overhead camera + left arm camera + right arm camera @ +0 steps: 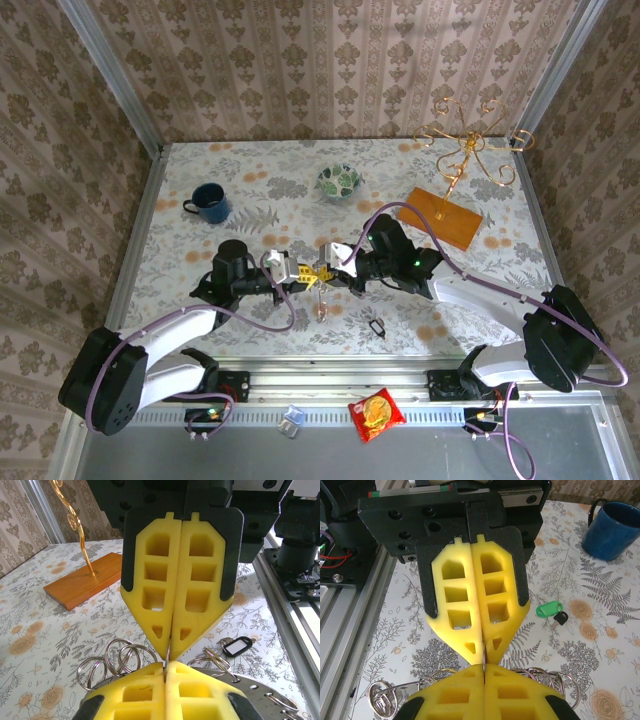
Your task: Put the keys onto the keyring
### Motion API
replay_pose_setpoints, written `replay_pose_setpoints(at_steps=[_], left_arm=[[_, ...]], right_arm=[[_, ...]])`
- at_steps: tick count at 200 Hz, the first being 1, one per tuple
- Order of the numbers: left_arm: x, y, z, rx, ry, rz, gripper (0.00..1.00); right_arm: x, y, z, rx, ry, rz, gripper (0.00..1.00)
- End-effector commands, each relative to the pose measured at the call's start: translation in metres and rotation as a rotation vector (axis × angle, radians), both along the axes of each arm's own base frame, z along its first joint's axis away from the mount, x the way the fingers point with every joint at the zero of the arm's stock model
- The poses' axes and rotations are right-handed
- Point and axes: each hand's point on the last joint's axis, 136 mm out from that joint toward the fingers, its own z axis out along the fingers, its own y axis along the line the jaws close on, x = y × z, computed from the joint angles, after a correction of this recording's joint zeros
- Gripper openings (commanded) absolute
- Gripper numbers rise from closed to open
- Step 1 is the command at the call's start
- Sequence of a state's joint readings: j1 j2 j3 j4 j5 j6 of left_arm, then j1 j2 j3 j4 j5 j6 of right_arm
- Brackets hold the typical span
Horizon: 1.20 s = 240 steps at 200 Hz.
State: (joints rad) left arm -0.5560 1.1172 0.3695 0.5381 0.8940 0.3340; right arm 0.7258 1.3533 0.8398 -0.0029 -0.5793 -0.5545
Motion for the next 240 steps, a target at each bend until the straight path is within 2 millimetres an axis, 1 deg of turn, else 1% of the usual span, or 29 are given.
replay_pose_setpoints(at_steps=[1,12,22,26,48,65,77,99,132,154,181,207,208,219,240], left_arm=[[0.004,-0.003,0.023,-0.052,-0.074,-0.004,0.00],[0.005,-0.003,0.024,-0.057,-0.074,0.003,0.00],[0.009,-0.003,0.026,-0.061,-0.066,0.027,0.00],[0.010,-0.002,0.027,-0.062,-0.063,0.035,0.00],[0.017,0.001,0.028,-0.058,-0.059,0.098,0.00],[0.022,0.004,0.027,-0.033,-0.053,0.151,0.00],[0.023,0.005,0.026,-0.013,-0.052,0.171,0.00],[0.021,0.006,0.024,0.012,-0.041,0.179,0.00],[0.022,0.006,0.023,0.019,-0.026,0.196,0.00],[0.024,0.005,0.022,0.023,-0.003,0.206,0.00],[0.023,0.001,0.021,0.036,0.032,0.198,0.00],[0.022,0.000,0.021,0.041,0.063,0.196,0.00],[0.024,0.000,0.020,0.044,0.063,0.210,0.00],[0.027,0.001,0.019,0.051,0.075,0.233,0.00],[0.027,0.001,0.019,0.058,0.096,0.238,0.00]], right_arm=[[-0.013,0.006,-0.001,-0.004,0.027,0.054,0.00],[-0.012,0.006,-0.001,-0.003,0.025,0.046,0.01],[-0.007,0.005,0.002,0.006,0.022,0.013,0.17],[-0.006,0.004,0.003,0.012,0.023,0.001,0.21],[0.006,-0.009,0.020,0.086,0.041,-0.096,0.34],[0.018,-0.028,0.028,0.121,0.069,-0.216,0.37],[0.024,-0.042,0.025,0.123,0.096,-0.316,0.38],[0.025,-0.063,0.011,0.082,0.157,-0.452,0.38],[0.025,-0.090,-0.008,0.053,0.340,-0.703,0.35],[0.019,-0.104,-0.022,0.014,0.482,-0.843,0.32],[0.010,-0.121,-0.041,-0.062,0.606,-0.983,0.30],[0.000,-0.131,-0.059,-0.160,0.716,-1.077,0.29],[0.000,-0.131,-0.059,-0.161,0.719,-1.078,0.28],[-0.011,-0.135,-0.071,-0.233,0.789,-1.102,0.28],[-0.032,-0.133,-0.090,-0.335,0.889,-1.098,0.28]])
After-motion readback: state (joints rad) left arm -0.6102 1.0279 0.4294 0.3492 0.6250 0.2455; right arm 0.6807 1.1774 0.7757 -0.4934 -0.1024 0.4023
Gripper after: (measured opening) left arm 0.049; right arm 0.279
